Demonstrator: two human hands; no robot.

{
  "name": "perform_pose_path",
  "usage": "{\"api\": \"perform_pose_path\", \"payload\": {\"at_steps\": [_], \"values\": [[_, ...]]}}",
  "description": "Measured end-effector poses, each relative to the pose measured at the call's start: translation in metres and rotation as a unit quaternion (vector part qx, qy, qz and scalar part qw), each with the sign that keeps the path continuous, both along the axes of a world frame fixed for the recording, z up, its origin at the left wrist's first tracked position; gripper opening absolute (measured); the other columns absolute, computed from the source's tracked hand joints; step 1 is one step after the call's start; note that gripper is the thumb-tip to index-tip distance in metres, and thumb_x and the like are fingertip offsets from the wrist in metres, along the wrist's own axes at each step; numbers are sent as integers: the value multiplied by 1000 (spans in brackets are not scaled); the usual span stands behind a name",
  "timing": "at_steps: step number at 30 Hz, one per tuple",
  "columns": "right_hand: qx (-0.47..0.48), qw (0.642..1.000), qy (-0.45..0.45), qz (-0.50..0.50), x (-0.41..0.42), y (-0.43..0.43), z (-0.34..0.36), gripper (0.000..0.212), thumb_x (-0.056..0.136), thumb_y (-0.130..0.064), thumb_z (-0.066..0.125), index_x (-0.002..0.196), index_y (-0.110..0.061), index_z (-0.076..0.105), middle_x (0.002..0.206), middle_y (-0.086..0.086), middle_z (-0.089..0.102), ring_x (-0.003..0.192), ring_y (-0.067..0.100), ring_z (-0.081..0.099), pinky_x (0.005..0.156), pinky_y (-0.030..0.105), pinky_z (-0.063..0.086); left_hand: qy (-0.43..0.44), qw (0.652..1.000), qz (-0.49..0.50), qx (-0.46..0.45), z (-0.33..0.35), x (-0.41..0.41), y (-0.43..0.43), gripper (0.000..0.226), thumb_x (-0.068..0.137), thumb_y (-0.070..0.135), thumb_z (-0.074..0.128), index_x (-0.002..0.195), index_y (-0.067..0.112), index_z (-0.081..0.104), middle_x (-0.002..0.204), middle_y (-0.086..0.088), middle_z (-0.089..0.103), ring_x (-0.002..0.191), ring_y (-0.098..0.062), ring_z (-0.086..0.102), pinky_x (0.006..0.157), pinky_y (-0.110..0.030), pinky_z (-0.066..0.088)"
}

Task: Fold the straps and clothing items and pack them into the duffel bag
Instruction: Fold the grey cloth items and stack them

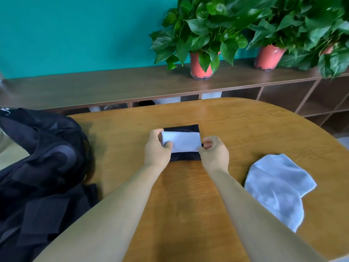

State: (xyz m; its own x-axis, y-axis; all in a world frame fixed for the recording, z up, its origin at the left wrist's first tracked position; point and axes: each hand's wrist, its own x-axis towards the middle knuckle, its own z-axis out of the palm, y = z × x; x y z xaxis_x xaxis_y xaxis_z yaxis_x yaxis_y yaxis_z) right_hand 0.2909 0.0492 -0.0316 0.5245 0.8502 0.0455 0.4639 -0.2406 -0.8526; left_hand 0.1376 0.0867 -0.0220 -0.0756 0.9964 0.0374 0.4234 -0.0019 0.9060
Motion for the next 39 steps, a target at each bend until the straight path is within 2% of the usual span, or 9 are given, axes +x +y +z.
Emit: {"api": "perform_pose_path", "payload": {"at_steps": [2, 6, 12, 16, 21, 28, 31, 35, 39], "values": [[15, 1000, -11, -1, 0, 0, 0, 25, 83, -12, 62, 106, -22, 60, 101, -4, 59, 88, 11, 57, 77, 28, 50, 15, 1000, -10, 19, 1, 3, 1, 48, 91, 13, 60, 135, 20, 43, 128, -1, 55, 117, -16, 52, 93, -24, 43], [54, 998, -10, -15, 0, -1, 6, 28, 84, -3, 56, 107, -18, 62, 103, -6, 54, 87, 10, 55, 78, 25, 49, 5, 999, -27, 29, 7, 10, 3, 47, 92, 12, 60, 135, 20, 44, 130, 0, 54, 121, -15, 51, 95, -23, 41], [17, 1000, -19, -8, 1, 2, 0, 26, 86, -5, 56, 109, -16, 63, 108, -1, 56, 91, 13, 56, 81, 27, 49, 88, 996, -29, -6, 7, 10, 4, 54, 94, 16, 57, 143, 18, 34, 132, -6, 52, 101, -13, 48, 81, -22, 39], [19, 1000, -23, -8, 1, -1, -1, 23, 87, -6, 57, 107, -16, 64, 107, 0, 57, 89, 12, 55, 76, 23, 45, 72, 997, -22, -10, 9, 6, -1, 62, 93, 18, 60, 147, 17, 29, 141, -6, 47, 126, -21, 47, 96, -26, 38], [28, 999, -35, -12, 2, -15, 7, 24, 89, -7, 53, 109, -16, 63, 110, -1, 55, 85, 10, 52, 73, 23, 42, 116, 993, -9, 5, 18, -2, -17, 58, 96, 19, 55, 148, 17, 28, 146, -7, 41, 133, -22, 40, 107, -35, 36], [41, 996, -72, -20, 11, -69, 16, 22, 88, -11, 51, 104, -20, 63, 106, -4, 55, 79, 10, 52, 68, 24, 41, 190, 975, -80, 84, 25, 1, -67, 41, 98, 15, 46, 140, 16, 42, 141, -3, 42, 119, -18, 47, 88, -21, 33], [32, 990, -131, -48, 29, -105, 12, 25, 85, -13, 51, 105, -22, 63, 107, -4, 56, 87, 18, 56, 69, 31, 46, 192, 968, -139, 79, 17, 7, -93, 35, 99, 15, 46, 134, 16, 49, 139, 1, 44, 115, -14, 50, 88, -19, 34], [-56, 958, -266, -94, 67, -150, 0, 32, 86, -16, 52, 116, -18, 63, 119, 6, 57, 115, 27, 45, 93, 38, 36, 205, 960, -183, 55, 10, 15, -122, 34, 99, 16, 44, 132, 18, 52, 141, 4, 40, 122, -14, 47, 92, -18, 32], [-149, 950, -261, -90, 76, -184, -10, 32, 92, -19, 45, 120, -20, 61, 130, 2, 49, 117, 26, 40, 94, 35, 35, 222, 949, -217, 46, 6, 17, -145, 33, 100, 16, 44, 131, 18, 53, 142, 3, 39, 128, -13, 43, 99, -18, 30]]}}
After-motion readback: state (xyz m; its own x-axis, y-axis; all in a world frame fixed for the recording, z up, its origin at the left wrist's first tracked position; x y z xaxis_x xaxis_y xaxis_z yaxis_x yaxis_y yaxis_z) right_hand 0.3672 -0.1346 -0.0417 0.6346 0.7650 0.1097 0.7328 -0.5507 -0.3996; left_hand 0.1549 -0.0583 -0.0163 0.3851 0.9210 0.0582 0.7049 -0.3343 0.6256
